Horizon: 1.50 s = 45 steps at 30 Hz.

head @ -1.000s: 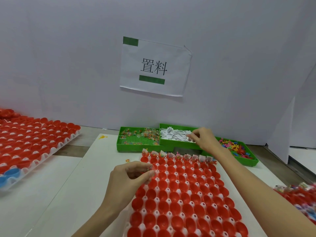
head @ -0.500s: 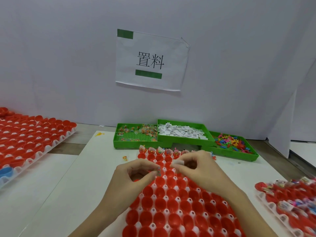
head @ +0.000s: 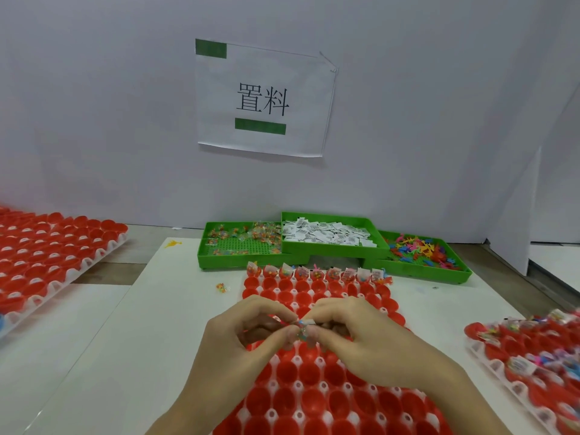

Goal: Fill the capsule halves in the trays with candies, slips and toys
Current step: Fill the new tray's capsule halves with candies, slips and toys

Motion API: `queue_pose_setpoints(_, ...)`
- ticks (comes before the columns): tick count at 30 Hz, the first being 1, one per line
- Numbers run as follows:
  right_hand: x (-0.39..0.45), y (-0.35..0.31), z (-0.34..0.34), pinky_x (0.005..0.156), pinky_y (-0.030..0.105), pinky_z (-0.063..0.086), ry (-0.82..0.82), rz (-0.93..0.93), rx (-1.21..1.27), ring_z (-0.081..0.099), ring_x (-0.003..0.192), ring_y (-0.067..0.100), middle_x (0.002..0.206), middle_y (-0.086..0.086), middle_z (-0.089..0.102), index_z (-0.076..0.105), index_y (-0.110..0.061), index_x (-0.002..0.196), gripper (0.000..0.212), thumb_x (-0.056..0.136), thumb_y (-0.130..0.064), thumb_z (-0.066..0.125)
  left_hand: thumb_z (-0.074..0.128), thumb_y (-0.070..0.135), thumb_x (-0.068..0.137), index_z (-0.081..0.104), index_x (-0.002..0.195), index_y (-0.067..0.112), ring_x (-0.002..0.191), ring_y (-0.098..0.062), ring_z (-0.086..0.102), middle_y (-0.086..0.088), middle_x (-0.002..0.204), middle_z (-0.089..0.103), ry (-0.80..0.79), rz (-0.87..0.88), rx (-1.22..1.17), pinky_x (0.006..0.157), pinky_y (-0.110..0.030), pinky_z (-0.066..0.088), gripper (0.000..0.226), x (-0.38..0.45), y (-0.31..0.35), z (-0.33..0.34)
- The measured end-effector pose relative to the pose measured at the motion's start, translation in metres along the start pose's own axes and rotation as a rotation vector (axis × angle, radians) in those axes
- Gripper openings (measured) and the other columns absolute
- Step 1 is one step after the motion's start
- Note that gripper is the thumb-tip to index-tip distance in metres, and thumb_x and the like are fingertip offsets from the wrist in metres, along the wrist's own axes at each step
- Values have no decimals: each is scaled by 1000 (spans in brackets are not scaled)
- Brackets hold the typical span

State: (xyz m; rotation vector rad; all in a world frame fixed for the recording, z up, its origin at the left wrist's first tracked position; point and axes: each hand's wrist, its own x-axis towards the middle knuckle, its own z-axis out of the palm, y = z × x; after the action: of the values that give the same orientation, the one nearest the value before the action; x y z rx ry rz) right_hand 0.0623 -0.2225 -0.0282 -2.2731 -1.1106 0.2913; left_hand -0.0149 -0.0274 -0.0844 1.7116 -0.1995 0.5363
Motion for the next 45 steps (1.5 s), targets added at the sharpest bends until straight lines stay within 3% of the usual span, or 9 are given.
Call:
queue_pose_setpoints(4,-2,-5,-1,70,16,39,-79,1,-7,50,73,2,83,-17,50,59,-27,81,29,108,-26,47,81,15,82,81,98,27,81,-23,73,-1,93,73,41,49,61,73,-24,59,21,-1,1,5)
queue_pose_setpoints(7,-2,-7,-2,72,23,47,-73,10,114,58,76,4,88,-14,60,66,-29,89,28,109,-27,46,80,15,82,81,93,27,82,-20,72,0,92,72,64,71,77,71,-21,57,16,0,2,5)
queue_pose_setpoints(10,-1,-7,-3,72,24,56,23,12,284,69,77,8,90,-3,73,74,-23,107,24,106,-32,52,80,20,80,79,90,26,77,-20,74,-4,85,75,94,-3,3,71,-23,59,11,0,3,4)
queue_pose_setpoints(12,0,-6,1,72,21,55,100,-16,334,71,79,6,89,-5,75,76,-24,105,14,101,-29,64,80,23,79,77,88,25,71,-20,74,-6,80,76,99,-55,-37,69,-21,58,10,1,4,3)
queue_pose_setpoints(16,4,-1,12,78,35,60,201,-17,268,72,83,14,89,-3,76,76,-24,100,8,98,-24,69,80,32,76,77,88,26,74,-18,75,-6,82,76,74,-110,-41,71,-20,59,14,2,6,2)
queue_pose_setpoints(22,6,1,15,75,40,60,275,-1,298,73,80,17,88,-1,74,72,-28,106,15,95,-18,71,82,17,80,81,101,30,82,-21,77,-8,88,78,26,-187,-130,75,-19,58,24,4,8,-1)
queue_pose_setpoints(30,8,-1,17,65,24,58,355,83,476,76,72,17,80,3,77,64,-20,101,17,91,-16,77,84,16,76,83,99,27,85,-27,79,-9,94,79,120,-327,-252,77,-17,59,26,5,8,-1)
queue_pose_setpoints(38,6,-8,20,79,26,59,383,114,372,73,82,8,87,-5,76,72,-19,88,11,89,-27,79,87,29,73,83,99,27,91,-22,79,-4,97,81,68,-303,-223,82,-17,58,27,5,9,-2)
queue_pose_setpoints(45,6,7,-14,69,18,55,254,150,367,72,79,7,88,-6,77,76,-27,95,17,93,-43,70,86,24,66,84,89,24,82,-24,79,-9,87,80,80,-316,-206,72,-17,60,23,8,7,-2)
